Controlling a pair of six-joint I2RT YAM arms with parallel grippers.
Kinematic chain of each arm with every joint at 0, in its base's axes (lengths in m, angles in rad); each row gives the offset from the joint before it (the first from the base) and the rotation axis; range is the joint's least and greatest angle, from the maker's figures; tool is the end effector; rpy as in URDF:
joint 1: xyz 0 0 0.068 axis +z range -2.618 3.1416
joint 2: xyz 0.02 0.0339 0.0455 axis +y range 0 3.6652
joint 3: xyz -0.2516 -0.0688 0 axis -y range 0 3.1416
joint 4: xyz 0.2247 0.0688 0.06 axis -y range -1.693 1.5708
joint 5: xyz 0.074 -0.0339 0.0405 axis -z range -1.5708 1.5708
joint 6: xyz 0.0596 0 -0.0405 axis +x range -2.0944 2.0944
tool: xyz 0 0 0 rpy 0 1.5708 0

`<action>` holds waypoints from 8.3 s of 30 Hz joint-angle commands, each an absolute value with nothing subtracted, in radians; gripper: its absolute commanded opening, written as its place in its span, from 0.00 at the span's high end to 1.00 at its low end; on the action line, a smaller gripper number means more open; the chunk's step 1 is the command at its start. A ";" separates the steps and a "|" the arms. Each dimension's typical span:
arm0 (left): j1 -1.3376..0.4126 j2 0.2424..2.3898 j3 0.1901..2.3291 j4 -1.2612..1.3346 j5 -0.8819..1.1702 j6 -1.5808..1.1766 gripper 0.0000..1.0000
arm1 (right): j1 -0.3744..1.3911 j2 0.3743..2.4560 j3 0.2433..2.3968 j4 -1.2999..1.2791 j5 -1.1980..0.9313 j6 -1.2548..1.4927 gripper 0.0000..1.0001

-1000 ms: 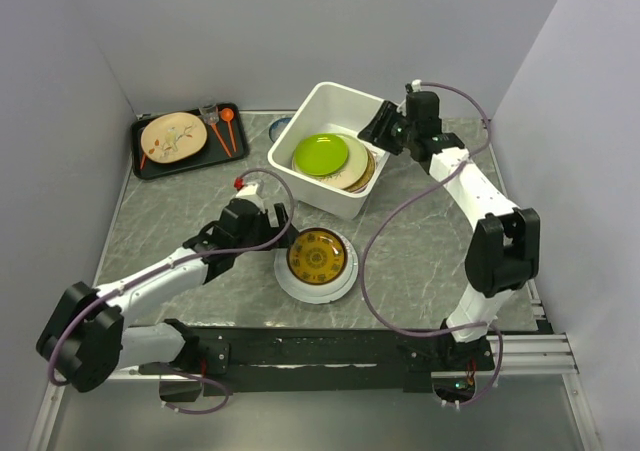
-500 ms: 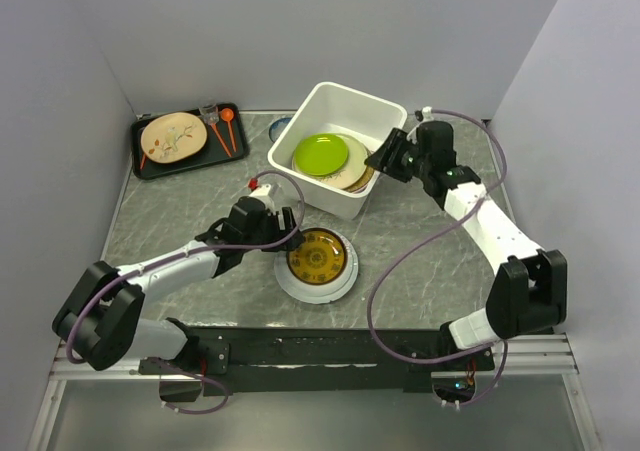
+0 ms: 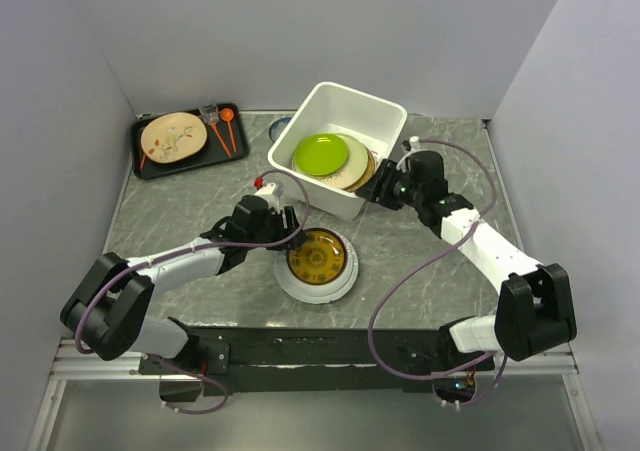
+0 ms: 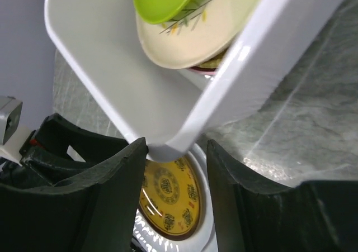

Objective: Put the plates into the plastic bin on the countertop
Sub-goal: Pick up the plate at the center of the board, then place the plate in the plastic bin.

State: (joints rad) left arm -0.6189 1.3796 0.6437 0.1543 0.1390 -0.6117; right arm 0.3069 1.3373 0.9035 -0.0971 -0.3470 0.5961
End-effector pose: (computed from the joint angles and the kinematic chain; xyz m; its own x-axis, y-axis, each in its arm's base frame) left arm 0.2316 -0.1751 0.1811 -0.7504 -0.1637 -0.6404 0.2906 0.7884 -0.5422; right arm 0.2828 0.1109 0.2524 -0.7159 0.3270 -0.6170 -0.1955 0.7544 0.6266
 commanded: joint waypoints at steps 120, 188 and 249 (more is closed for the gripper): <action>-0.650 1.239 0.637 0.166 -0.009 -0.724 0.01 | 0.515 0.739 0.560 -0.325 -0.175 0.644 1.00; -0.650 1.178 0.597 0.040 -0.072 -0.700 0.01 | 0.255 1.443 1.281 -0.140 -0.391 0.603 1.00; -0.650 1.112 0.555 0.055 -0.063 -0.706 0.01 | 0.238 1.905 1.589 -0.322 -0.265 0.548 0.89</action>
State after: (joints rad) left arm -0.6533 1.1175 0.5602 0.0177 -0.0750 -0.7029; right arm 0.2432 1.9476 1.5967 -0.3294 -0.2741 0.5667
